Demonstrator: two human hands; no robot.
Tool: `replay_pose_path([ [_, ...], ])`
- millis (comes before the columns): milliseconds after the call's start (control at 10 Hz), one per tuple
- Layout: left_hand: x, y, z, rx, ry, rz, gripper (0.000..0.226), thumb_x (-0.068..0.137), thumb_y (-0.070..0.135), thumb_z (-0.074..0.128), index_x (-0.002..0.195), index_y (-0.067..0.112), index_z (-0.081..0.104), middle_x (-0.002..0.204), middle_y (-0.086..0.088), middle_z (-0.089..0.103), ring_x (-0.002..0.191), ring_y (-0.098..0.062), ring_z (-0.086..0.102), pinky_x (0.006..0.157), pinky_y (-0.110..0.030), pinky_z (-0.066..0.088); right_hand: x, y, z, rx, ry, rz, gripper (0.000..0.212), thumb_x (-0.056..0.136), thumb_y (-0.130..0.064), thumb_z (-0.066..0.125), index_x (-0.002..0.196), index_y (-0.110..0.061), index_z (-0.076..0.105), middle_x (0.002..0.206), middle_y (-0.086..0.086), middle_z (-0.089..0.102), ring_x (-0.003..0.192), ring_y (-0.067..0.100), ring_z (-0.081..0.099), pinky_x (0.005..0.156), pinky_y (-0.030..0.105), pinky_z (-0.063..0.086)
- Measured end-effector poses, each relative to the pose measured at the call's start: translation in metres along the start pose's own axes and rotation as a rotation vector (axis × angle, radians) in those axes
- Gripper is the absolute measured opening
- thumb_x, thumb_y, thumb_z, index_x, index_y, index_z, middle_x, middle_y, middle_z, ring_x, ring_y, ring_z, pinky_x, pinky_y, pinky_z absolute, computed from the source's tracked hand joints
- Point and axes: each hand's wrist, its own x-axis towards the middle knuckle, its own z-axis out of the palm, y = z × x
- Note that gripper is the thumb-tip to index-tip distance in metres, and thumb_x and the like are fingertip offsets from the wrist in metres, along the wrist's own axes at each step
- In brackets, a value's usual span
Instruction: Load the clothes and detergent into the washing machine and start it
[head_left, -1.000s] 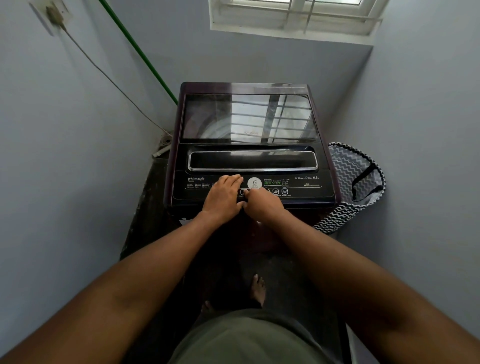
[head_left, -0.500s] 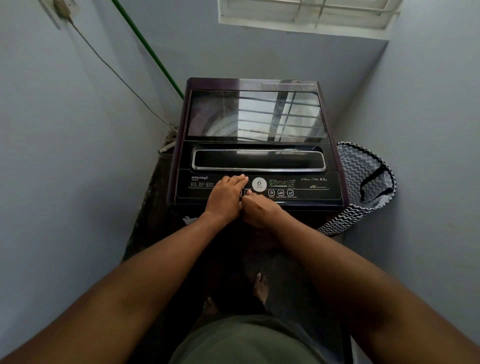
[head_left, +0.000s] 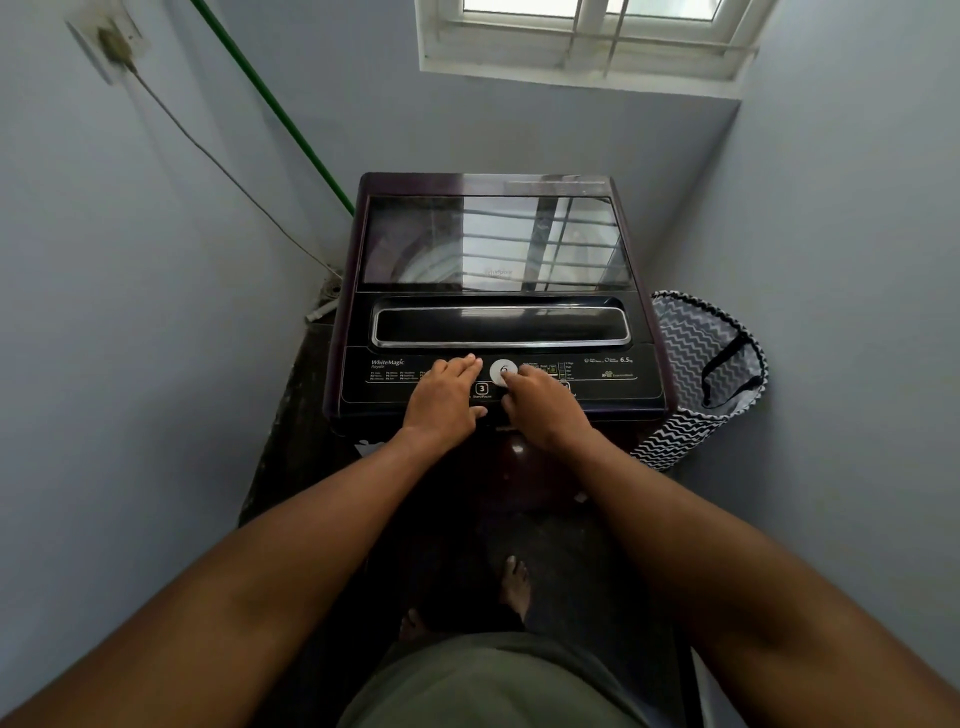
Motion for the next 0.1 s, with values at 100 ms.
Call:
replay_pose_path([
  [100, 0.0002, 0.0058, -0.0017, 0.097, -0.011, 0.015, 0.077, 0.087, 0.043, 0.069, 0.152, 0.017, 0.034, 0.154, 0.001, 0.038, 0.134, -0.019, 0.041, 0.113, -0.034, 0.034, 0.0135, -0.0042, -0.0014, -0.118, 0.087, -0.047, 0.031, 0.101, -0.024, 0.043, 0.119, -0.004, 0.058, 0.115, 0.014, 0.056, 0.110, 0.029, 0.053, 0.080, 0.037, 0.048],
])
